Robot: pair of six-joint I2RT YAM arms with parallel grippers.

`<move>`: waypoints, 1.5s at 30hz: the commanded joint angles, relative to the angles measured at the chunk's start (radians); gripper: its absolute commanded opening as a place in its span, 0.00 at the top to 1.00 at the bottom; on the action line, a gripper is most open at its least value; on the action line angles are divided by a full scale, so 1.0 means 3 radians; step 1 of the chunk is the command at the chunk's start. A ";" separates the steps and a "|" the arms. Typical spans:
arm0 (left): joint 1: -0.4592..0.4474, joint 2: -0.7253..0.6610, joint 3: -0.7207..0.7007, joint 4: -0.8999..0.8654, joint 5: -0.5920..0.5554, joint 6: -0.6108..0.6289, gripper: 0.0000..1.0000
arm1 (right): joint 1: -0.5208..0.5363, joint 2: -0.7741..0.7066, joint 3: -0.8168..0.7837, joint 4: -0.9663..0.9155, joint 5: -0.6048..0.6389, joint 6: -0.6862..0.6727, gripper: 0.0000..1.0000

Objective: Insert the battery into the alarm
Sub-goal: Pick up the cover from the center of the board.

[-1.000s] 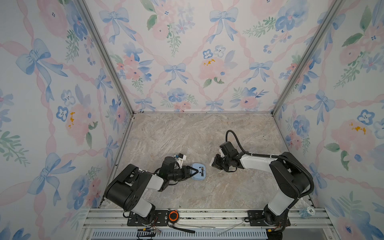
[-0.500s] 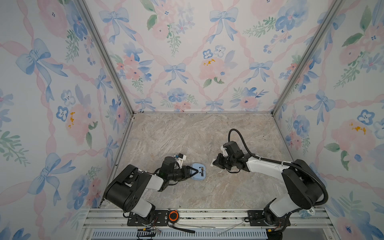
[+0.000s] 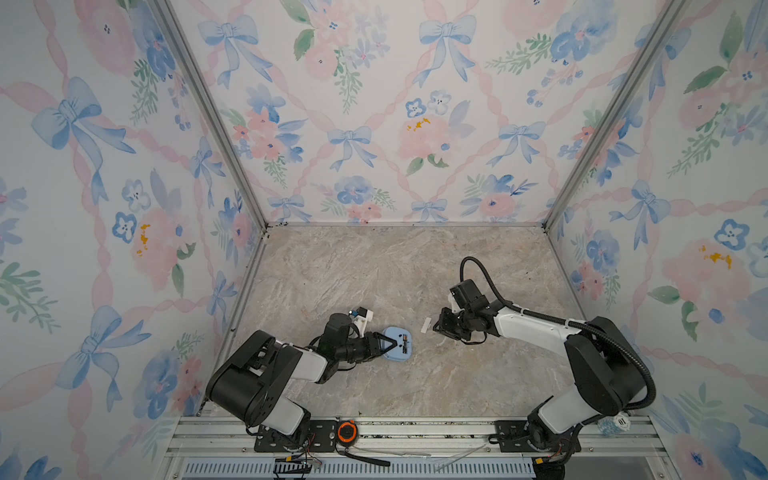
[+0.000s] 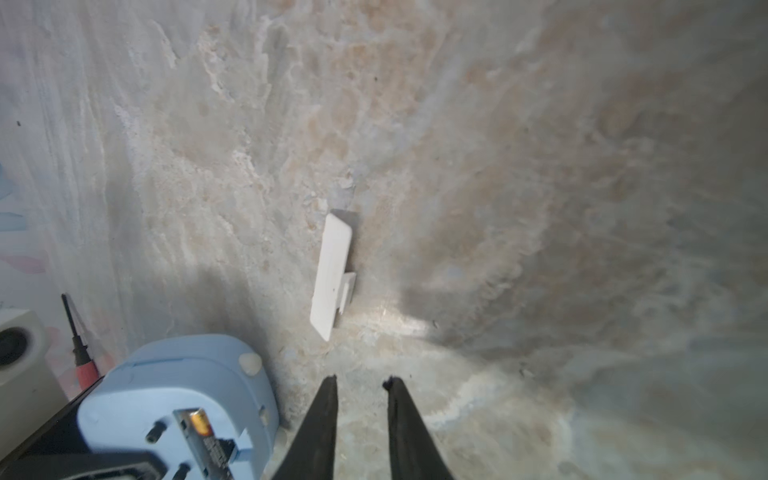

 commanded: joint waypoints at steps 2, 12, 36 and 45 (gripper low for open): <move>-0.0022 -0.0044 -0.0026 -0.0082 -0.0031 0.0072 1.00 | -0.0026 0.0249 0.0156 0.0091 -0.0017 0.0087 0.77; -0.0027 -0.0008 -0.0004 -0.0078 -0.0019 0.0077 1.00 | -0.0032 0.0355 0.0179 0.0323 -0.0040 0.0165 0.73; -0.0032 -0.0029 -0.0018 -0.0081 -0.0018 0.0077 1.00 | -0.0048 0.0458 0.0136 0.0408 -0.0044 0.0054 1.00; -0.0037 0.0044 -0.0045 -0.0061 -0.0038 0.0133 1.00 | 0.0054 -0.0452 -0.0214 0.0430 -0.0125 -0.0094 1.00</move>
